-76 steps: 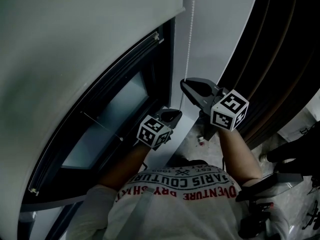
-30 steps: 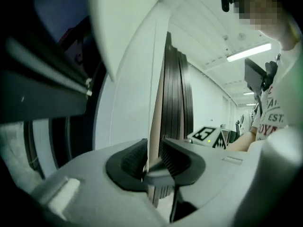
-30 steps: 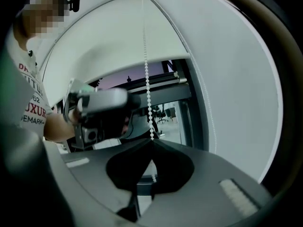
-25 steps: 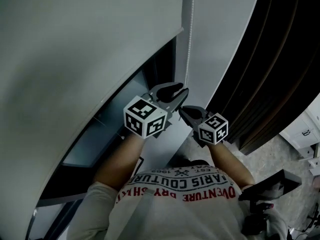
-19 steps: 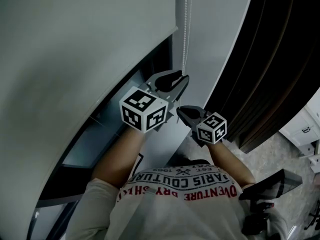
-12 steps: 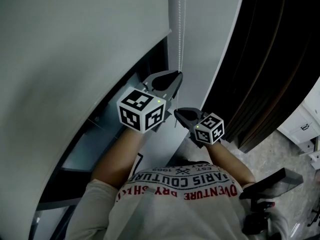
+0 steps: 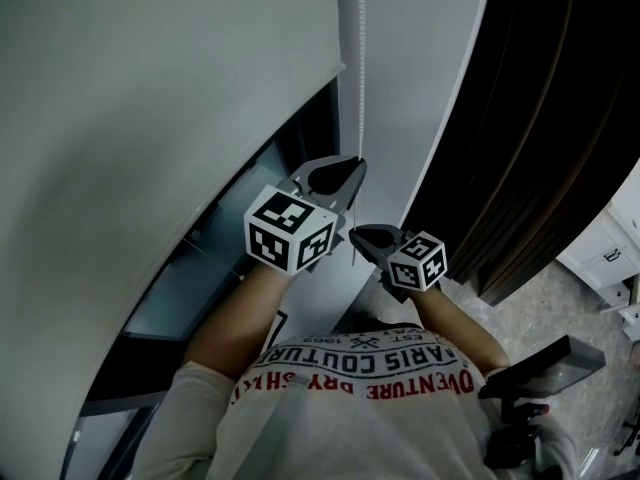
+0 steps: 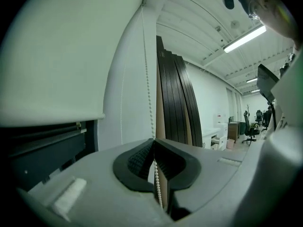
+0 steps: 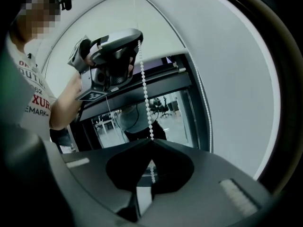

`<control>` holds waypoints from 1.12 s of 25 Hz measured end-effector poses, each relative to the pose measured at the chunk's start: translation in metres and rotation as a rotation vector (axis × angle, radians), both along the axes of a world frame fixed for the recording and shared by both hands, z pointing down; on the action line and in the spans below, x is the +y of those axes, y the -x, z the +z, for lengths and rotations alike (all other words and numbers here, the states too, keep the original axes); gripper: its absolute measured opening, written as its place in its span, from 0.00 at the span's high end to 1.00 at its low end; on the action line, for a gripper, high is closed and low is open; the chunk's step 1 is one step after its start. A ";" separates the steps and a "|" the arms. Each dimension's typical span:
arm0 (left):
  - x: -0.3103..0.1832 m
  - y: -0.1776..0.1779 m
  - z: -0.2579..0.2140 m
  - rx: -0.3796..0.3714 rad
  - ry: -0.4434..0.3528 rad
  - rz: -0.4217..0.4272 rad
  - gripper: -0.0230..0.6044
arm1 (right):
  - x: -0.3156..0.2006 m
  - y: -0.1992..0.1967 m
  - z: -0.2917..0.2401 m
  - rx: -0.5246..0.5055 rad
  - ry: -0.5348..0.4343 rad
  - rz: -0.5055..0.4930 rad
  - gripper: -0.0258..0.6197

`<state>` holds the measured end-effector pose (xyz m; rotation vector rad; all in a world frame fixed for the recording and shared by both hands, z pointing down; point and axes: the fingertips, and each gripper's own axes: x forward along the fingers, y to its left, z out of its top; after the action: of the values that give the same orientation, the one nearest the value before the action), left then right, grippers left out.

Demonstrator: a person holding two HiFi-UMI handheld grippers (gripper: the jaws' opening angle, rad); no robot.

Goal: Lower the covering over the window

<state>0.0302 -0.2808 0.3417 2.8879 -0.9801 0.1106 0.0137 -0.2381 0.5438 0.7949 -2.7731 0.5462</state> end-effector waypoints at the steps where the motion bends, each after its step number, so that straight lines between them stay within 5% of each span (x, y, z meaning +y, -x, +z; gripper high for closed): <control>1: 0.001 0.001 0.006 -0.003 0.010 -0.003 0.95 | 0.002 0.001 0.005 0.004 0.010 -0.002 0.95; 15: 0.009 -0.001 0.118 -0.140 0.127 -0.022 0.95 | 0.040 -0.014 0.107 0.175 0.200 -0.037 0.95; 21: 0.012 0.005 0.153 -0.211 0.106 -0.039 0.95 | 0.052 -0.012 0.135 0.250 0.243 -0.059 0.95; 28: 0.005 0.007 0.184 -0.223 0.169 -0.054 0.95 | 0.061 -0.020 0.154 0.277 0.292 -0.066 0.95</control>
<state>0.0232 -0.2754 0.5258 2.7348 -1.0267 0.4951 0.0333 -0.1773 0.6978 0.6540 -2.3872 0.7447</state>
